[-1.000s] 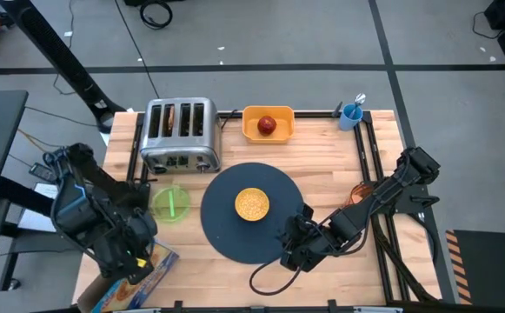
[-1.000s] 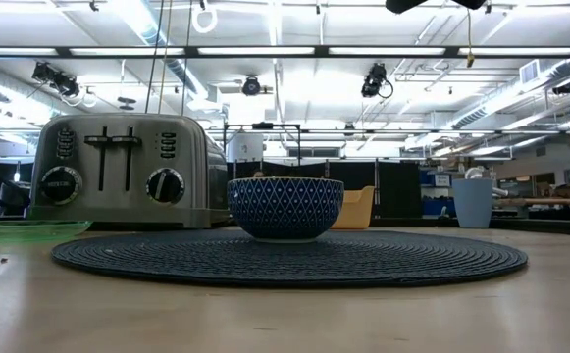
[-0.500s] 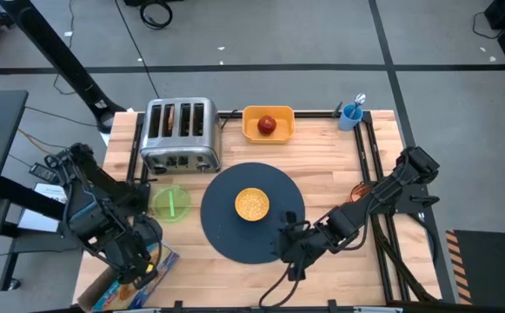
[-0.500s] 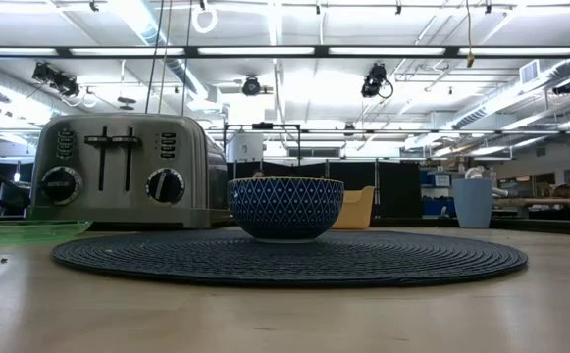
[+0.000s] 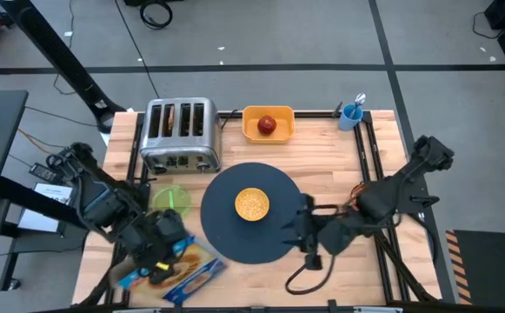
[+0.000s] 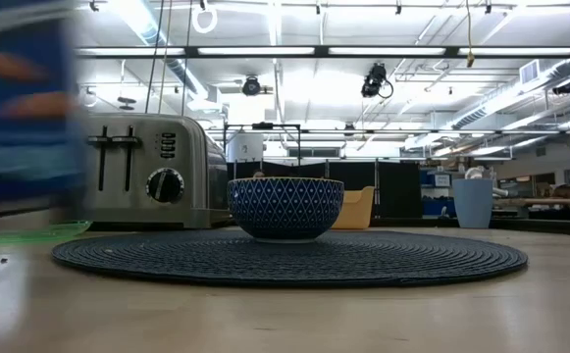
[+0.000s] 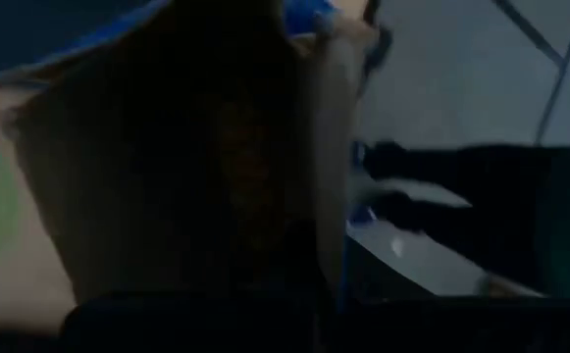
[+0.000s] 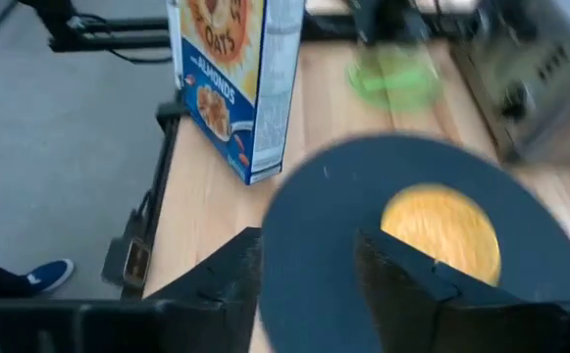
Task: Arrange a breakfast setting
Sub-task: Pour the cereal into the blue and yellow bowl
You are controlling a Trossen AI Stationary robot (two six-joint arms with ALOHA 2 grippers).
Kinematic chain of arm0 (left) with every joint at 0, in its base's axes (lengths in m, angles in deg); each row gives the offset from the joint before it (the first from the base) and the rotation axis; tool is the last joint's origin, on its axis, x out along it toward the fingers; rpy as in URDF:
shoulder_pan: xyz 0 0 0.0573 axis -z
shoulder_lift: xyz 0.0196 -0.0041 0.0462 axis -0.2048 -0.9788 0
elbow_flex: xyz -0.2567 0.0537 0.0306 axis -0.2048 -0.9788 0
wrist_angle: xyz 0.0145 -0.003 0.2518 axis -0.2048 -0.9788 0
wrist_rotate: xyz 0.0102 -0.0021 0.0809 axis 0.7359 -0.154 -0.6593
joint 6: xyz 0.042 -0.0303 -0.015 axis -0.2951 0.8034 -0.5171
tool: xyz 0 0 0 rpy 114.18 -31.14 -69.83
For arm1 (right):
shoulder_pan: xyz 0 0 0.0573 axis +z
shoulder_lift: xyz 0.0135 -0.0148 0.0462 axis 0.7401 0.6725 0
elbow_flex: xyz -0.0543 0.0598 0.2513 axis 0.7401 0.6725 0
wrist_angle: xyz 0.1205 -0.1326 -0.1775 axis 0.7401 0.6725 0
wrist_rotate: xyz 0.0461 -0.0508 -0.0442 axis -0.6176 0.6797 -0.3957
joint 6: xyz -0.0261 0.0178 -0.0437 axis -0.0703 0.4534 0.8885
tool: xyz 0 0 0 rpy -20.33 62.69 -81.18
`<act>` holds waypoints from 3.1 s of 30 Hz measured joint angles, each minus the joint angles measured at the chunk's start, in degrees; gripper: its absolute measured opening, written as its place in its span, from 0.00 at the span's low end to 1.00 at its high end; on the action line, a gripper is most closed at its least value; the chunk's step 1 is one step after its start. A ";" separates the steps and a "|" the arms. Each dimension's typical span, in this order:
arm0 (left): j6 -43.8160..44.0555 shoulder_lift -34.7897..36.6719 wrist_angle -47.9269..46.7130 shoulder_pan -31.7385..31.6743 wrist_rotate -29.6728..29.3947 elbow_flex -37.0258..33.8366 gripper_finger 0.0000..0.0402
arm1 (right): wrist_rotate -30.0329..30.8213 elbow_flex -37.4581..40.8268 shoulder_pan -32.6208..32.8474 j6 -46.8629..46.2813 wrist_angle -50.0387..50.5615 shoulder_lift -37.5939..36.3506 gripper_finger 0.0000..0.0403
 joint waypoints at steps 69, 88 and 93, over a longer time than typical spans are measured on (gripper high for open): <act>-20.88 1.31 7.88 -2.12 -15.11 26.27 0.00 | 3.37 28.85 -3.94 4.21 -96.15 7.30 0.89; -25.37 1.91 8.35 -5.60 -17.03 26.38 0.01 | 1.89 28.92 -6.36 6.78 -99.49 7.30 0.61; -25.67 2.03 8.60 -5.62 -17.34 26.34 0.01 | 1.85 28.92 -6.48 8.39 -99.53 7.30 0.53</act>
